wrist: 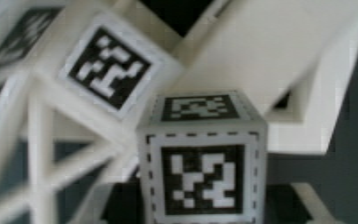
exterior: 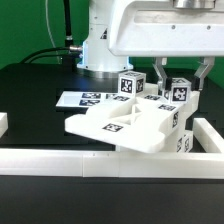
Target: Assemble chair
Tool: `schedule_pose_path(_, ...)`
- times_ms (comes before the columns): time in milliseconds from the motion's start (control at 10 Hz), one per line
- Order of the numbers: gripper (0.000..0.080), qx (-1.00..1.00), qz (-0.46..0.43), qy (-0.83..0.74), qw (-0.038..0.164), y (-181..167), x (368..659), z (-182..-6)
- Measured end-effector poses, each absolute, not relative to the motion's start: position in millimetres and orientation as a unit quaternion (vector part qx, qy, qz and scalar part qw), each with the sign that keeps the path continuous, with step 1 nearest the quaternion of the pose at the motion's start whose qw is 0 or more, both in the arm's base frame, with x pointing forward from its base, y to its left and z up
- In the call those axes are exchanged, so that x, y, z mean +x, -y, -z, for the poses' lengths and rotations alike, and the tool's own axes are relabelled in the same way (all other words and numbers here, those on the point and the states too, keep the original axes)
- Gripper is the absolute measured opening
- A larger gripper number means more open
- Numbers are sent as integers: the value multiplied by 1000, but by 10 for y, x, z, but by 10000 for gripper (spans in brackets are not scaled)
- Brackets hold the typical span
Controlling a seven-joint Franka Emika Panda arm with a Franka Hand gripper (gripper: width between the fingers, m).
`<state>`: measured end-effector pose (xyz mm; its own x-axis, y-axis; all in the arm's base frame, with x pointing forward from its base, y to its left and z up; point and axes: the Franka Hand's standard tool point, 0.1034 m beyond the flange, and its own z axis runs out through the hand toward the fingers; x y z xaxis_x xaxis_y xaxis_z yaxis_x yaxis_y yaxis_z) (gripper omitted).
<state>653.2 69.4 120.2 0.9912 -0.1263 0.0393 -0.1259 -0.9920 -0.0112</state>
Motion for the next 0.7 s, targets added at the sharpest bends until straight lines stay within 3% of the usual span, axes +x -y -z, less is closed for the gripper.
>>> schedule_pose_path(700, 281, -927, 27, -375, 11, -681, 6536, -1199)
